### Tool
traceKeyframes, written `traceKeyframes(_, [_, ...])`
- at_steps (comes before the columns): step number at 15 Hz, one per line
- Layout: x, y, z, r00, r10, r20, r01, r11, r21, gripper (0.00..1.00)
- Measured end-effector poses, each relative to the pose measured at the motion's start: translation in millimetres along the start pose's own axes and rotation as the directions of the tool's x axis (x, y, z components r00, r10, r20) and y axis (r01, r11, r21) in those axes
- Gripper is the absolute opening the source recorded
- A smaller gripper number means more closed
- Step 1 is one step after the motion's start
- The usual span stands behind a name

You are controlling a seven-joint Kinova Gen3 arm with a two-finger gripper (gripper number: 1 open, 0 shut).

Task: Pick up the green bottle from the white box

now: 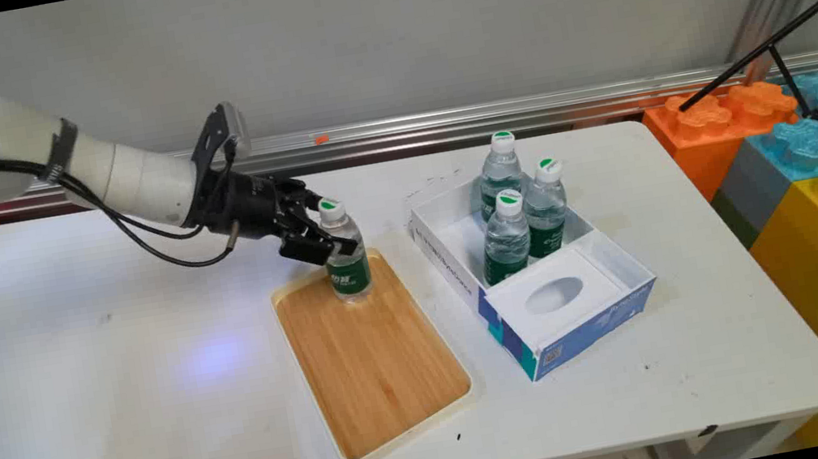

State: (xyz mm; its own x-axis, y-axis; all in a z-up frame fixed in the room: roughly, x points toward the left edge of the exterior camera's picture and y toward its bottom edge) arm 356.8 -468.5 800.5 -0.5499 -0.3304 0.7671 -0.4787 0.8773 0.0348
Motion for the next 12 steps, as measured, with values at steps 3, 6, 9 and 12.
traceKeyframes(3, [4.2, 2.4, -9.2, 1.000, -0.001, 0.001, 0.001, 1.000, 0.000, 1.00])
traceKeyframes(6, [15.3, 6.0, -26.6, 1.000, -0.012, 0.004, 0.012, 1.000, 0.010, 1.00])
traceKeyframes(9, [28.3, 8.7, -44.1, 0.999, -0.032, 0.008, 0.032, 0.999, 0.031, 1.00])
traceKeyframes(12, [45.7, 13.6, -58.9, 0.998, -0.058, 0.015, 0.057, 0.997, 0.044, 1.00])
